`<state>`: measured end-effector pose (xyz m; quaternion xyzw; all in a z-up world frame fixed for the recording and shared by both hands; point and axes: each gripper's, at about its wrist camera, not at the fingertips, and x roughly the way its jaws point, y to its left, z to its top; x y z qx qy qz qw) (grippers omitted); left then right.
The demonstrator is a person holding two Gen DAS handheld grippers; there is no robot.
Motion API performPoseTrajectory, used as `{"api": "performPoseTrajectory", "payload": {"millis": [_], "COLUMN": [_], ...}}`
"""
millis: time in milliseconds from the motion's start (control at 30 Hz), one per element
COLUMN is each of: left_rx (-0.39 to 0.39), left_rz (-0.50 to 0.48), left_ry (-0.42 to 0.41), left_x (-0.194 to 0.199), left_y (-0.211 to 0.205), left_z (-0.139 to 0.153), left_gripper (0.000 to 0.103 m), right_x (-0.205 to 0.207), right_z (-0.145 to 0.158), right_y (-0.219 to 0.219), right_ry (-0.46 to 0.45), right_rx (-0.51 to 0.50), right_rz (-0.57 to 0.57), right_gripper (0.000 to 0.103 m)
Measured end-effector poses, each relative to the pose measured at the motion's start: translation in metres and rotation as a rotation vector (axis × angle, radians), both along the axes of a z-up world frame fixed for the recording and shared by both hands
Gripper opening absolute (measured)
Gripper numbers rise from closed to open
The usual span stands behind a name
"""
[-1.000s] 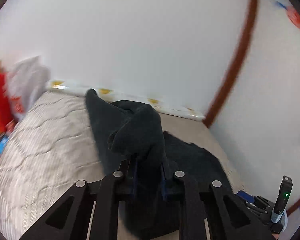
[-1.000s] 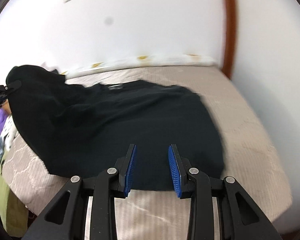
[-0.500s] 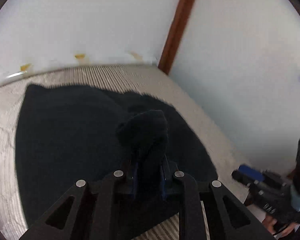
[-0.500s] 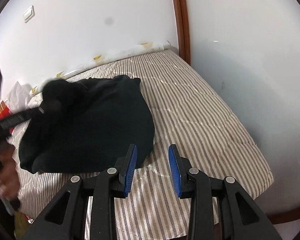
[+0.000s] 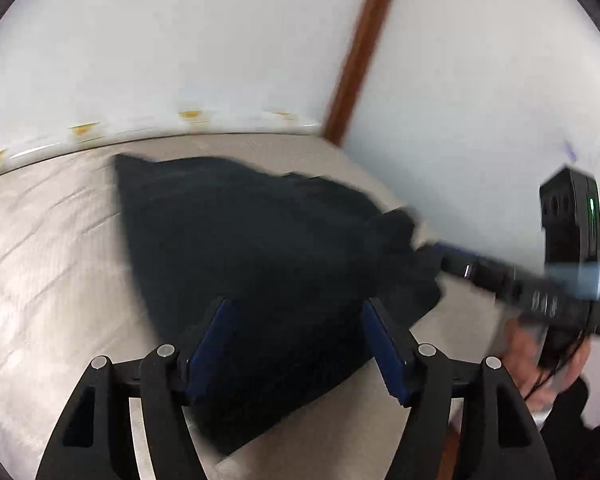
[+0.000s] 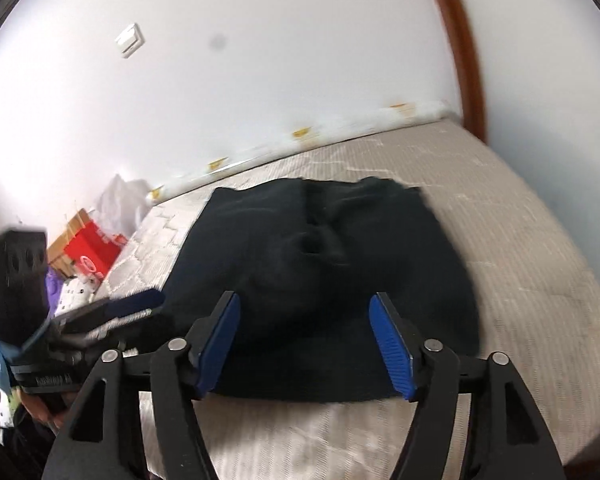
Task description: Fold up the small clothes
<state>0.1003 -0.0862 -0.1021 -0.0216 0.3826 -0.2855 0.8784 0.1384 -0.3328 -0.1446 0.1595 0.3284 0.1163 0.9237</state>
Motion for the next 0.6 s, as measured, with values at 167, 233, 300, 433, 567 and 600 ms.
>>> {"api": "performPoseTrajectory", "payload": {"millis": [167,233,300,433,567,600], "left_rx": [0.006,-0.007,-0.029,-0.001,0.105,0.1], "left_rz": [0.06,0.054,0.049,0.019,0.06,0.063], "left_ry": [0.085,0.111,0.117,0.107,0.063,0.063], "left_x": [-0.007,-0.012,-0.015,-0.005,0.011,0.012], "left_y": [0.048,0.055,0.053,0.029,0.008,0.009], "left_z": [-0.033,-0.044,-0.046,-0.049,-0.058,-0.059], "left_gripper": [0.068,0.068,0.068,0.068,0.068,0.068], "right_x": [0.027,0.036,0.049,0.076,0.088,0.086], "right_z": [-0.023,-0.028,-0.032,-0.037,-0.037,-0.032], "right_y": [0.021,0.019,0.022,0.029,0.032,0.031], "right_ry": [0.073,0.089,0.113,0.161,0.165,0.135], "right_rx": [0.073,0.124,0.149,0.177,0.116,0.096], "right_rz": [-0.024,-0.035,-0.049,-0.059,-0.07,-0.059], "right_gripper": [0.068,0.068,0.068,0.068,0.026,0.02]}}
